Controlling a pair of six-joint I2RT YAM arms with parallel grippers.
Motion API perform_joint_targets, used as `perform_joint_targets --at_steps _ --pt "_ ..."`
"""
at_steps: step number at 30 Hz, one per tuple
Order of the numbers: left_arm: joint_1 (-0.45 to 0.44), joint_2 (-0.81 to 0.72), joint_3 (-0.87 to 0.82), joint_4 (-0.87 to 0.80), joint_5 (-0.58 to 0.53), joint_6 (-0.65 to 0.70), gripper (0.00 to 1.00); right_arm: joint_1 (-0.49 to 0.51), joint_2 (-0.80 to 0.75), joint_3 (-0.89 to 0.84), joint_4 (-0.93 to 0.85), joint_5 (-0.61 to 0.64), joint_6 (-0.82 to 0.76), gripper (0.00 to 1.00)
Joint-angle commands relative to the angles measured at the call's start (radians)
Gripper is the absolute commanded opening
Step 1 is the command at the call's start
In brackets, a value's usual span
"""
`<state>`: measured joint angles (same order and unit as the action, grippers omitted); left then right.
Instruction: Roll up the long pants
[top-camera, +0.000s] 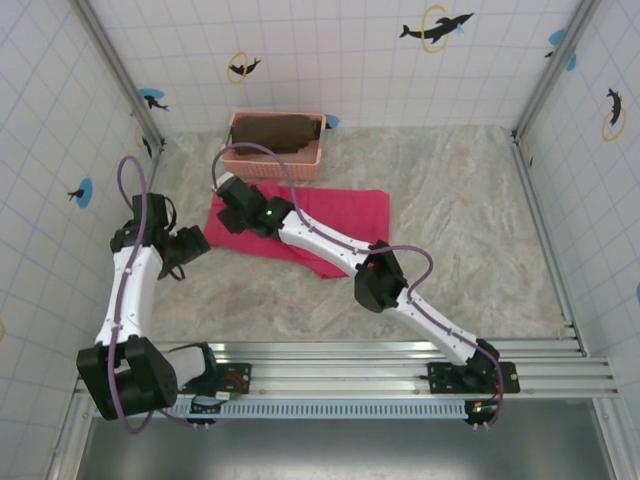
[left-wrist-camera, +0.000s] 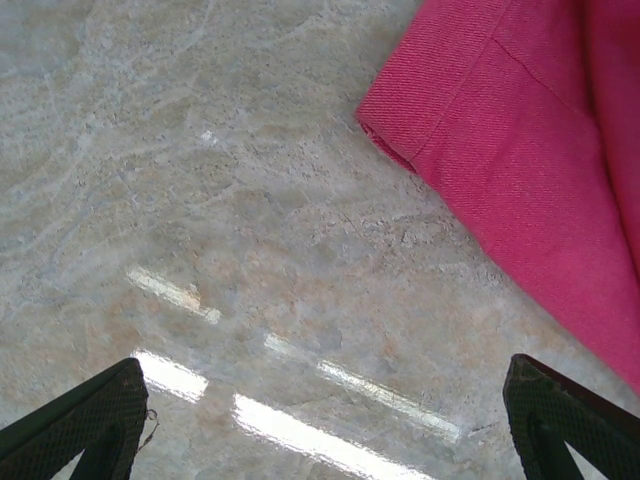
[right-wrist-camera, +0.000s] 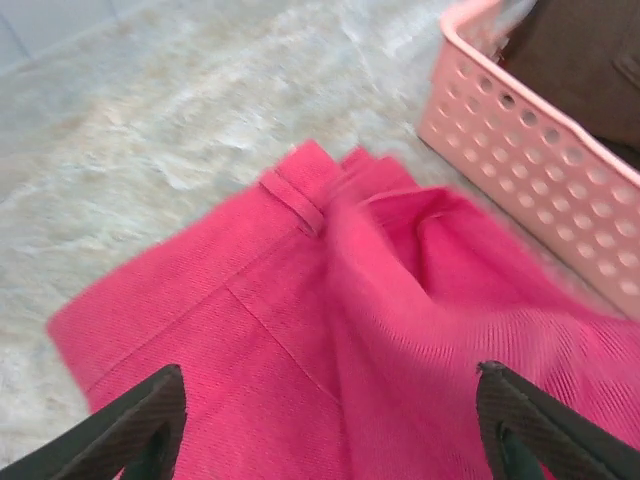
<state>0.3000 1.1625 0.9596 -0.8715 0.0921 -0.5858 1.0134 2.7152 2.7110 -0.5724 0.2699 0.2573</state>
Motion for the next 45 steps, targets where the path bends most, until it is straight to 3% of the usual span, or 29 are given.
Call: perform_joint_targets --at_steps 1,5,10,12,16,17,18,19,20,21,31,45 --pt "-0.004 -0.029 -0.033 0.009 -0.016 -0.037 0.94 0.021 -0.027 0.041 0.178 -0.113 0.027 0.84" --pt "-0.004 -0.033 -0.042 0.017 -0.017 -0.052 0.94 0.036 -0.08 0.059 0.159 -0.063 -0.031 0.86" --pt "-0.004 -0.013 -0.026 0.034 -0.019 -0.069 0.94 0.005 -0.171 0.046 -0.01 0.042 -0.093 0.86" --pt "-0.004 -0.015 -0.016 0.031 -0.019 -0.07 0.94 -0.022 -0.211 -0.003 -0.072 0.098 -0.112 0.87" --pt "-0.004 -0.024 0.0 0.011 -0.022 -0.054 0.94 -0.112 -0.288 -0.131 -0.149 0.095 -0.042 0.9" --pt "-0.004 -0.026 0.004 0.0 -0.025 -0.048 0.94 -0.14 -0.296 -0.14 -0.186 0.084 -0.02 0.83" --pt "-0.004 -0.03 0.002 -0.004 -0.03 -0.044 0.94 -0.169 -0.299 -0.143 -0.221 0.045 -0.014 0.68" --pt "-0.003 -0.034 0.0 -0.006 -0.033 -0.042 0.94 -0.19 -0.3 -0.148 -0.244 0.024 -0.005 0.48" --pt "-0.004 -0.036 -0.006 -0.006 -0.034 -0.04 0.94 -0.211 -0.3 -0.156 -0.266 0.018 0.011 0.14" --pt "-0.004 -0.036 -0.011 -0.007 -0.032 -0.041 0.94 -0.23 -0.299 -0.165 -0.288 0.008 0.026 0.0" --pt "-0.004 -0.026 -0.013 -0.002 -0.029 -0.047 0.94 -0.279 -0.218 -0.233 -0.35 -0.046 0.074 0.0" --pt "-0.004 -0.012 -0.004 -0.003 -0.035 -0.034 0.94 -0.192 -0.072 -0.21 -0.32 -0.098 0.132 0.0"
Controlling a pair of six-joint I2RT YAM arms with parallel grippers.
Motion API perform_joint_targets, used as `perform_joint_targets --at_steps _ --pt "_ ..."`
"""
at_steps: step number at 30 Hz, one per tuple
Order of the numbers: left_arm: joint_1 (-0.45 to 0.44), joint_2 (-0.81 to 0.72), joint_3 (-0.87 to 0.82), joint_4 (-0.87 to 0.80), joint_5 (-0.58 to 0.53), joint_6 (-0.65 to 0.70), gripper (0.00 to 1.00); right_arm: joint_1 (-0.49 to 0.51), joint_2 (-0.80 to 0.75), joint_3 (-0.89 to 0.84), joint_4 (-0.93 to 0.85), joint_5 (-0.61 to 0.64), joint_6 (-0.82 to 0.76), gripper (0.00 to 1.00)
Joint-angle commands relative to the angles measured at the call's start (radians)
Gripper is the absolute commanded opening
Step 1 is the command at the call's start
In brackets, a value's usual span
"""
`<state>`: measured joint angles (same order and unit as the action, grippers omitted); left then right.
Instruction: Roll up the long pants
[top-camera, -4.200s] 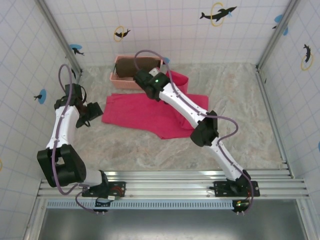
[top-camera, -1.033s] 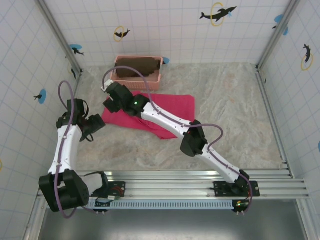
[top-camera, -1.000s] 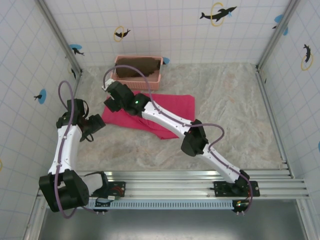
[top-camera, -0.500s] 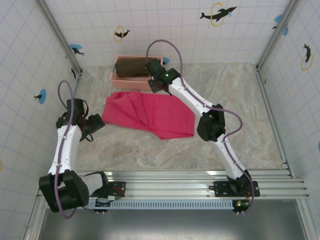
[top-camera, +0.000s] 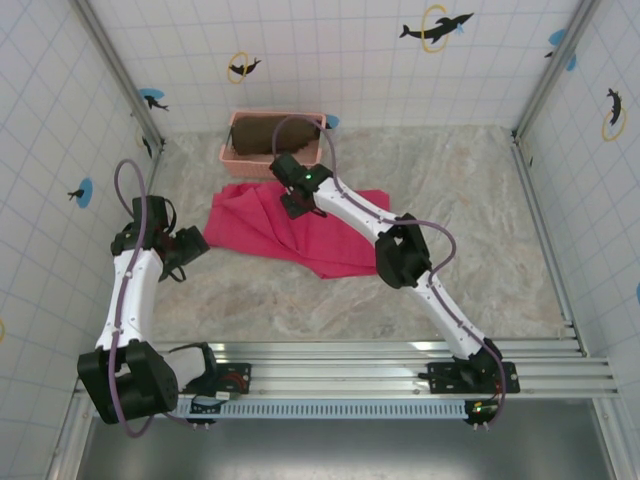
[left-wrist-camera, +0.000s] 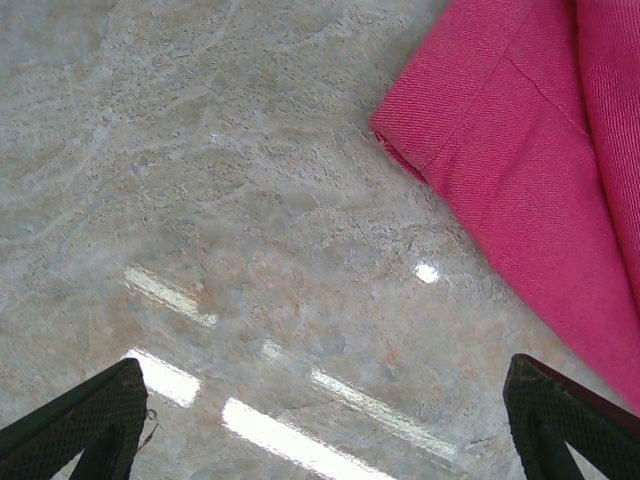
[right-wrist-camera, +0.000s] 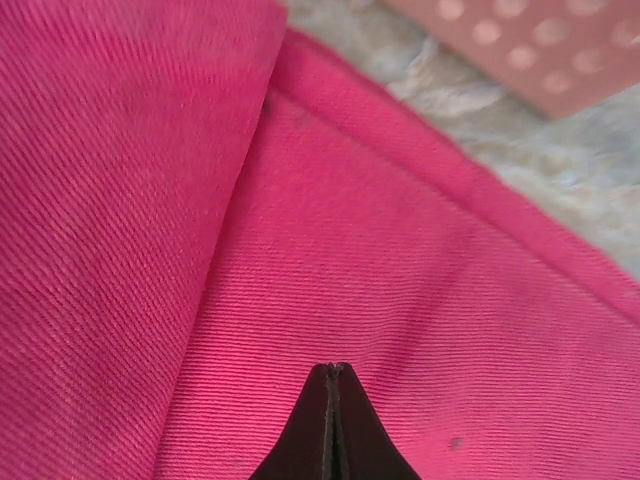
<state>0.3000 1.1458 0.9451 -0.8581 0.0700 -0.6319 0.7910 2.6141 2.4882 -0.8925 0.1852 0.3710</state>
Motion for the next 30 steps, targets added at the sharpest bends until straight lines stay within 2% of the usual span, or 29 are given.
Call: perform_joint_targets --at_steps 1,10,17,20,23,27,28,30 --pt "-0.004 0.005 0.007 -0.015 -0.013 0.012 0.94 0.043 0.038 0.025 0.0 -0.018 0.015 0.0" --pt "-0.004 0.005 -0.028 0.007 -0.008 0.003 0.94 0.19 0.1 0.108 0.009 -0.156 0.014 0.0" --pt "-0.004 -0.011 -0.055 0.012 -0.007 0.003 0.94 0.316 0.057 0.097 -0.04 -0.159 -0.02 0.0" --pt "-0.004 -0.018 -0.061 0.015 -0.007 0.0 0.94 0.349 -0.008 0.046 -0.054 -0.11 -0.054 0.0" --pt "-0.004 -0.02 -0.063 0.017 -0.002 -0.003 0.94 0.329 -0.096 -0.031 -0.058 -0.021 -0.055 0.0" --pt "-0.004 -0.003 -0.06 0.043 0.021 -0.016 0.94 0.225 -0.216 -0.092 -0.059 0.009 -0.031 0.0" --pt "-0.004 0.005 -0.055 0.054 0.03 -0.022 0.95 0.193 -0.248 -0.106 -0.06 0.011 -0.029 0.05" --pt "-0.006 0.023 -0.043 0.077 0.048 -0.033 0.97 0.139 -0.308 -0.157 -0.057 0.026 -0.04 0.49"
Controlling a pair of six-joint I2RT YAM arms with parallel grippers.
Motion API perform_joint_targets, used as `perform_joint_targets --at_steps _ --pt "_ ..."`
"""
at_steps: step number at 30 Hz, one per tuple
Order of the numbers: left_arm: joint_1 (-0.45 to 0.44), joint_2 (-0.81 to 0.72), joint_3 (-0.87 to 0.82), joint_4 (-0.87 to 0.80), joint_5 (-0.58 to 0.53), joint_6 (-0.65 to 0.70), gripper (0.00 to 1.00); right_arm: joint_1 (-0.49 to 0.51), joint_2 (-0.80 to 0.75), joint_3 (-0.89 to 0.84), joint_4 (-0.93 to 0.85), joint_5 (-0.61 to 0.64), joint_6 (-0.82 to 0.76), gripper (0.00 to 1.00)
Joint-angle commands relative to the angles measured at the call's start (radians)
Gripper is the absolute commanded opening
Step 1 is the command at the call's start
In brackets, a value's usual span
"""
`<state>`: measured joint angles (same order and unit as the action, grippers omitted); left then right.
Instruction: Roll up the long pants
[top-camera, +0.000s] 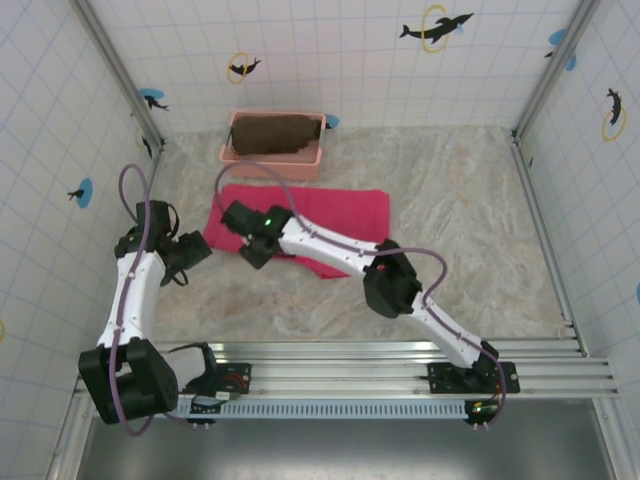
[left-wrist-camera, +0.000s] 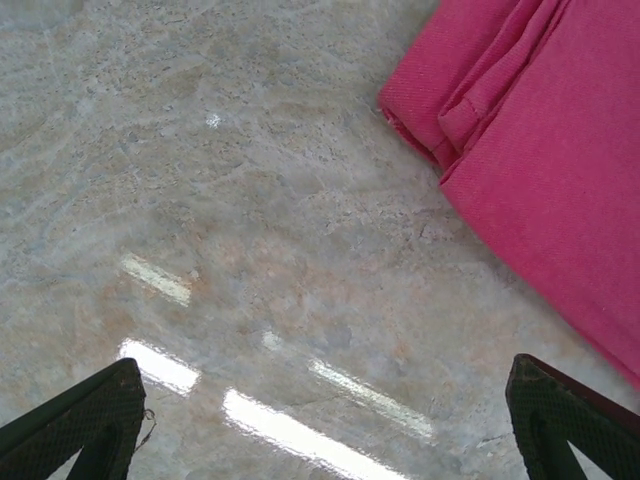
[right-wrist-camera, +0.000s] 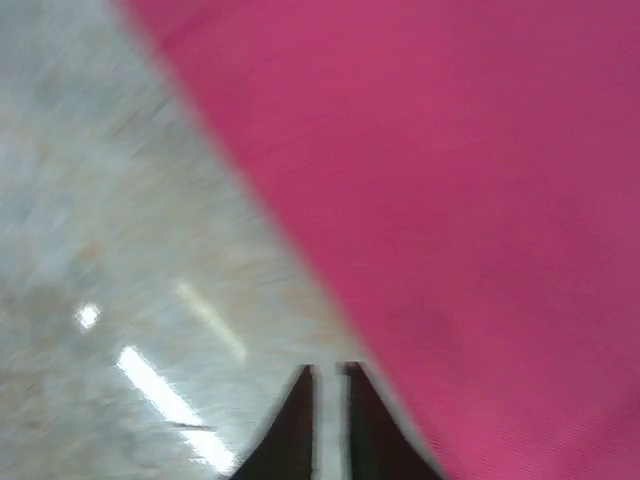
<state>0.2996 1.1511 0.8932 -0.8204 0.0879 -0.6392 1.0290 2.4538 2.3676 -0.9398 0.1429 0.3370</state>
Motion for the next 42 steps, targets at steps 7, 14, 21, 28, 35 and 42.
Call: perform_joint_targets --at_steps 7,14,21,28,35,42 --pt "-0.007 0.15 0.094 0.129 0.139 -0.115 0.97 -0.321 -0.378 -0.378 0.086 0.019 0.056 0.99" --pt "-0.053 0.216 0.016 0.306 0.241 -0.286 0.97 -0.572 -0.483 -0.705 0.246 -0.144 0.123 0.99" --pt "-0.102 0.427 0.043 0.467 0.274 -0.39 0.97 -0.661 -0.386 -0.627 0.226 -0.196 0.053 0.99" --pt "-0.114 0.555 0.134 0.444 0.255 -0.395 0.97 -0.682 -0.172 -0.423 0.171 -0.238 0.064 0.99" --pt "-0.124 0.594 0.14 0.431 0.236 -0.383 0.96 -0.708 -0.052 -0.348 0.154 -0.225 0.078 1.0" --pt "-0.13 0.627 0.149 0.425 0.224 -0.375 0.95 -0.721 0.002 -0.323 0.147 -0.276 0.065 0.63"
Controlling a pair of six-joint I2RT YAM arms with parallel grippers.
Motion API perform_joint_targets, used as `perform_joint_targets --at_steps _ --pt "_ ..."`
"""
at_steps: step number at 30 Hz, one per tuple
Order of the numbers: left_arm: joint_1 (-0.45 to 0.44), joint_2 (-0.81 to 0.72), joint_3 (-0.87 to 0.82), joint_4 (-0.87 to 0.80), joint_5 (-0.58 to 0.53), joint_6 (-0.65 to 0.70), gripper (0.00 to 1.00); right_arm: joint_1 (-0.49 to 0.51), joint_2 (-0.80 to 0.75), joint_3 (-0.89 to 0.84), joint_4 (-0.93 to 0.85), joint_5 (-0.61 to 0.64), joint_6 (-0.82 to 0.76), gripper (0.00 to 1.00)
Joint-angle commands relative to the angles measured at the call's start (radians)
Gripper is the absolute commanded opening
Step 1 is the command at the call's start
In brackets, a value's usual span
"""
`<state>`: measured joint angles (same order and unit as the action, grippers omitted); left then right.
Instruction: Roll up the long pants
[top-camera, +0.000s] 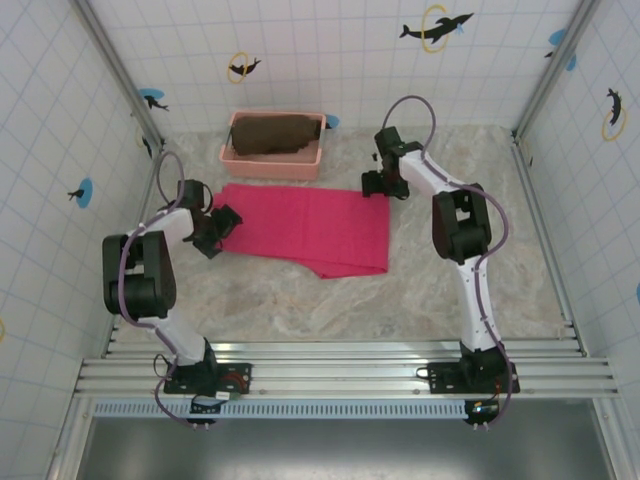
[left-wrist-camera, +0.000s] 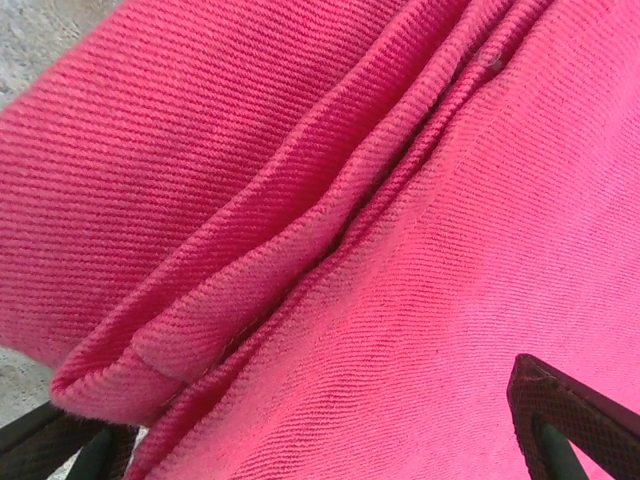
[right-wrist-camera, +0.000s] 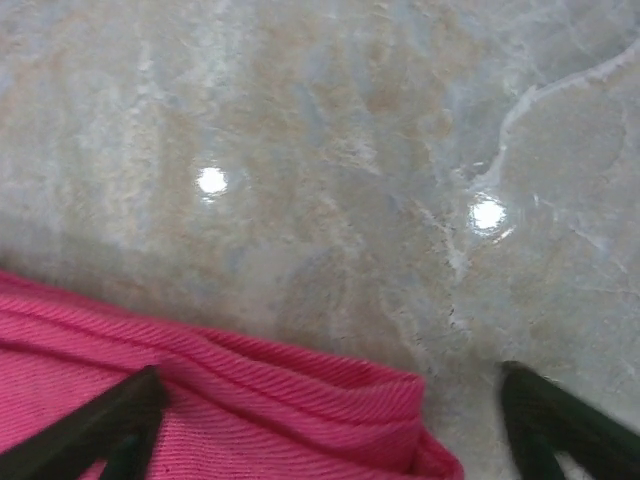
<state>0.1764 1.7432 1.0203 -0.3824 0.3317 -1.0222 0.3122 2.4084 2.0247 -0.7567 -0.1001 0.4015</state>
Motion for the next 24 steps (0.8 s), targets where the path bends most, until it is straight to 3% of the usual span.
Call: perform_joint_targets --at_steps 1,3,4,17,20,24 --pt "-0.006 0.042 0.028 -0.013 -0.021 0.008 0.95 -0.005 0.052 0.016 -0.036 -0.044 0.005 0.35" --pt "-0.009 0.06 0.043 -0.013 -0.025 0.011 0.95 -0.003 0.054 0.005 -0.048 -0.052 0.013 0.02" --pt "-0.01 0.071 0.05 -0.014 -0.026 0.011 0.95 -0.002 0.046 -0.014 -0.047 -0.057 0.011 0.0" --pt "-0.079 0.232 0.219 0.008 -0.04 -0.007 0.93 -0.022 -0.332 -0.536 -0.066 0.061 0.016 0.0" --pt "-0.097 0.267 0.268 0.008 -0.039 -0.015 0.93 0.051 -0.441 -0.67 -0.07 0.057 0.058 0.0" --pt "-0.114 0.312 0.335 0.005 -0.035 -0.014 0.92 0.245 -0.542 -0.815 -0.055 0.05 0.165 0.0"
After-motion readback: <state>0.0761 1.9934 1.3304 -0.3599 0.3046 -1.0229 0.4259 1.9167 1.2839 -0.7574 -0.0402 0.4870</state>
